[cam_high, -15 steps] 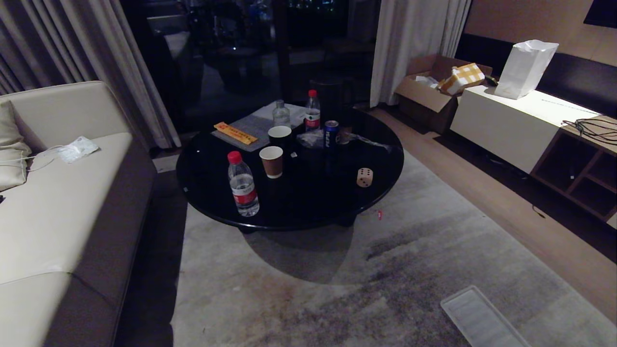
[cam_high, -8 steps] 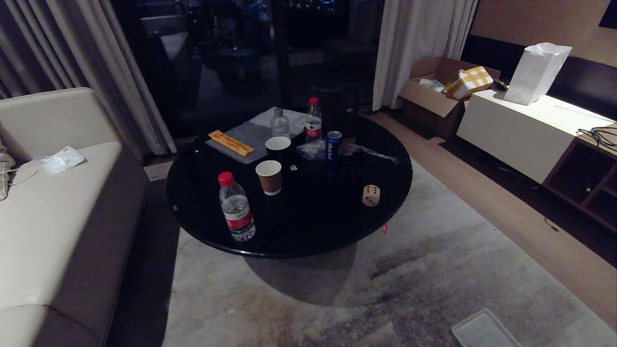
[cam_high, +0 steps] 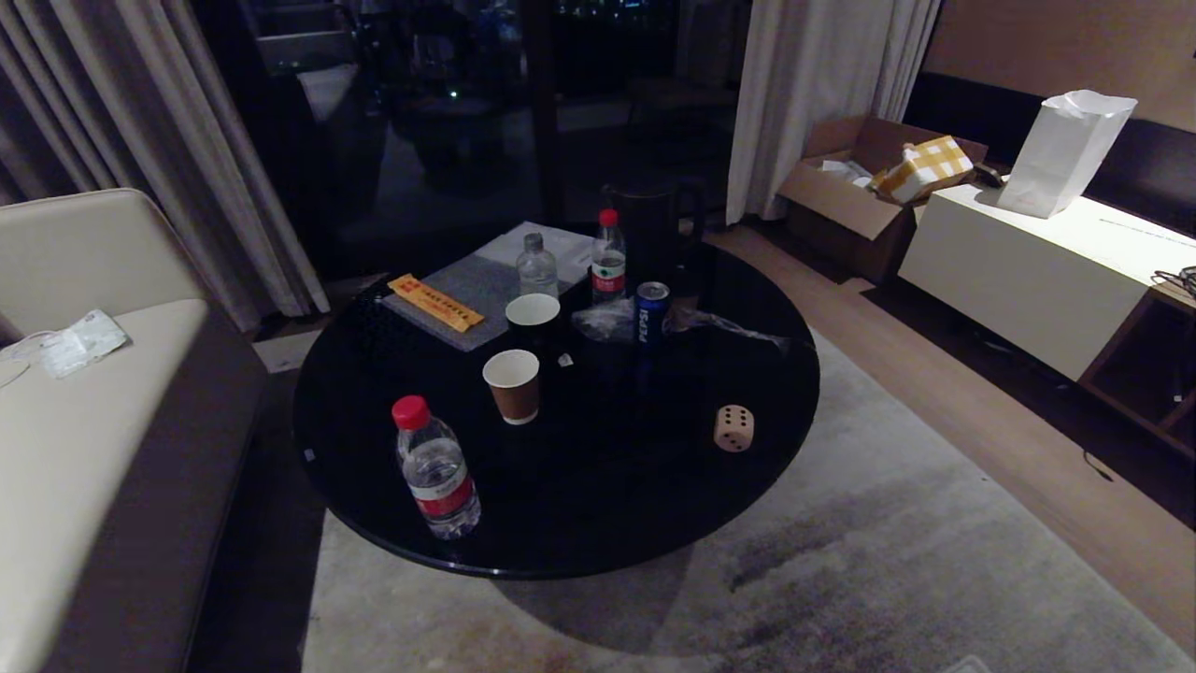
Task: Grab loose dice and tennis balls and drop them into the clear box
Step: Pick up toys out of the box
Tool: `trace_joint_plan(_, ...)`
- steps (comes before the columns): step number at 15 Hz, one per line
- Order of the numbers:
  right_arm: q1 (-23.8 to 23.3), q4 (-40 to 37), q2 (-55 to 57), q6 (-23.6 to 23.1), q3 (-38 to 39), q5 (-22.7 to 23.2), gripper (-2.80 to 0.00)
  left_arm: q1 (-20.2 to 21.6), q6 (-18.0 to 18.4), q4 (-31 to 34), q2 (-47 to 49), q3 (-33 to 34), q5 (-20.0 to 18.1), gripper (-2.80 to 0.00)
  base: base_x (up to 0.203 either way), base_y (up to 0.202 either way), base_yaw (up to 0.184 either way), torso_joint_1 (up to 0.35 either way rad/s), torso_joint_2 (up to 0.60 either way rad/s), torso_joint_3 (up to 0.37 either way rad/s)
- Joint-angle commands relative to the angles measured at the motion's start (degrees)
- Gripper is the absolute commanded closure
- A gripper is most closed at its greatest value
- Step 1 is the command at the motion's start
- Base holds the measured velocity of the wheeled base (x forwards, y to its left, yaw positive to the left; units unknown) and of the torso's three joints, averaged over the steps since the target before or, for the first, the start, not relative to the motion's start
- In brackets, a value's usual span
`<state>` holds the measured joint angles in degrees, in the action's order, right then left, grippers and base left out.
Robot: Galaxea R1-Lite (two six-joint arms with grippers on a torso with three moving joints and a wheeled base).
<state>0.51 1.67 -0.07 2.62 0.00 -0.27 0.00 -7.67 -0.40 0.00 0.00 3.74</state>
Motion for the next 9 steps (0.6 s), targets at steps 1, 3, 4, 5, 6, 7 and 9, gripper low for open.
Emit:
trace_joint_plan(1, 0.0, 0.0, 0.0, 0.0, 0.6, 0.0, 0.00, 0.0, -0.1, 0.0, 0.1, 0.1, 0.0, 0.00, 0.179, 0.000, -0.003, 0.000, 0.00, 0.002)
trace_joint_plan(3, 0.0, 0.0, 0.0, 0.0, 0.6, 0.0, 0.00, 0.0, -0.1, 0.0, 0.1, 0.1, 0.0, 0.00, 0.181, 0.000, 0.000, 0.002, 0.00, 0.001)
trace_joint_plan(4, 0.0, 0.0, 0.0, 0.0, 0.6, 0.0, 0.00, 0.0, -0.1, 0.0, 0.1, 0.1, 0.0, 0.00, 0.181, 0.000, -0.002, 0.004, 0.00, 0.000)
trace_joint_plan(5, 0.0, 0.0, 0.0, 0.0, 0.6, 0.0, 0.00, 0.0, -0.1, 0.0, 0.1, 0.1, 0.0, 0.00, 0.181, 0.000, -0.002, 0.002, 0.01, 0.002)
trace_joint_plan(6, 0.0, 0.0, 0.0, 0.0, 0.6, 0.0, 0.00, 0.0, -0.1, 0.0, 0.1, 0.1, 0.0, 0.00, 0.181, 0.000, -0.001, 0.007, 0.00, 0.003)
trace_joint_plan(7, 0.0, 0.0, 0.0, 0.0, 0.6, 0.0, 0.00, 0.0, -0.1, 0.0, 0.0, 0.1, 0.0, 0.00, 0.179, 0.000, -0.002, 0.006, 0.01, 0.002)
trace_joint_plan(9, 0.0, 0.0, 0.0, -0.1, 0.6, 0.0, 0.00, 0.0, -0.1, 0.0, 0.1, 0.1, 0.0, 0.00, 0.181, 0.000, -0.002, 0.001, 0.00, 0.001)
